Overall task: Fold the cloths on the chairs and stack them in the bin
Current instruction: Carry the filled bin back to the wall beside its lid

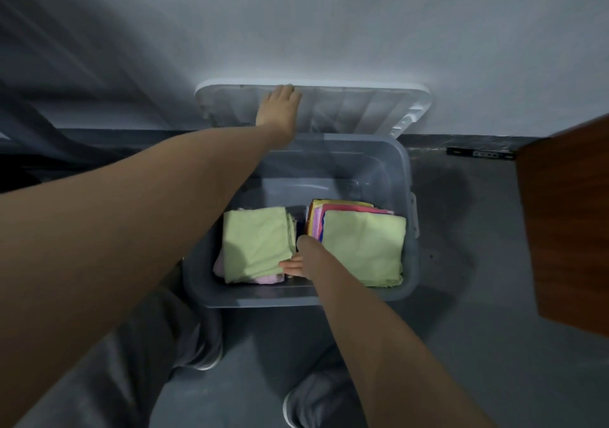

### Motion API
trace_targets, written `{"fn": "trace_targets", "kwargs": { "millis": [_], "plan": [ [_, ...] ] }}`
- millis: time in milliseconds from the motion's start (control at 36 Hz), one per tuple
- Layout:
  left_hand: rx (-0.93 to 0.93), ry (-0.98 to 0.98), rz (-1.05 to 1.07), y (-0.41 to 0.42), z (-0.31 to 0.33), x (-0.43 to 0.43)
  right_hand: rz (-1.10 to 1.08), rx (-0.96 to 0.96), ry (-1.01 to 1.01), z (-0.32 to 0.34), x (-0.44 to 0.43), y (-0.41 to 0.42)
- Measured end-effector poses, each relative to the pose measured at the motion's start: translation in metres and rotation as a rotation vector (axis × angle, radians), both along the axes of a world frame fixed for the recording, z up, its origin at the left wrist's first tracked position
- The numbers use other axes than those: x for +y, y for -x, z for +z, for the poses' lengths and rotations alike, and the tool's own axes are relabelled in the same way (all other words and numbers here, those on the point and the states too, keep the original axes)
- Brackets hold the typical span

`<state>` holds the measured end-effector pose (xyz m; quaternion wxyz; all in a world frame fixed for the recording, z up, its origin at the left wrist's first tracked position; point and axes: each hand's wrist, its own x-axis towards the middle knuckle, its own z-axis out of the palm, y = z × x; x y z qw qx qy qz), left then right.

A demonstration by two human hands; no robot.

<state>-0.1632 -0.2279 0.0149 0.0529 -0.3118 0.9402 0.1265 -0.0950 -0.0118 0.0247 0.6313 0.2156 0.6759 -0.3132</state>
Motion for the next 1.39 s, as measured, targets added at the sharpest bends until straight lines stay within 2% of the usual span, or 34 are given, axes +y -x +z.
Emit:
{"fn": "trace_targets", "kwargs": {
  "millis": [56, 167, 306, 417, 528, 694, 944, 1167, 1306, 1389],
  "plan": [
    [-0.01, 0.087, 0.035, -0.001, 0.003, -0.001, -0.002, -0.069, -0.036, 0.0, 0.0, 0.0],
    [-0.095, -0.001, 0.131, -0.001, 0.005, -0.009, -0.027, -0.084, -0.059, 0.0, -0.011, 0.003],
    [-0.228, 0.107, 0.042, -0.001, 0.013, -0.017, -0.007, -0.073, -0.074, 0.003, -0.021, 0.0],
    [-0.385, 0.061, 0.033, -0.013, 0.005, -0.018, -0.006, -0.057, -0.018, 0.007, -0.031, 0.0],
    [-0.323, 0.032, 0.042, -0.02, 0.006, -0.011, 0.021, 0.004, 0.052, 0.02, -0.044, 0.006],
    [-0.22, 0.081, 0.005, -0.029, 0.044, -0.006, -0.095, 0.187, 0.125, 0.05, -0.051, 0.018],
    [-0.15, 0.084, 0.14, -0.083, 0.086, 0.039, -0.296, 0.192, 0.166, 0.104, -0.045, 0.008],
    [-0.056, 0.05, 0.068, -0.118, 0.125, 0.077, -0.611, 0.204, 0.268, 0.14, -0.052, 0.019],
    [-0.021, 0.008, 0.035, -0.149, 0.126, 0.107, -0.856, 0.296, 0.196, 0.152, -0.057, 0.008],
    [-0.062, -0.093, 0.096, -0.163, 0.122, 0.122, -0.832, 0.354, 0.069, 0.144, -0.049, -0.007]
  ]
}}
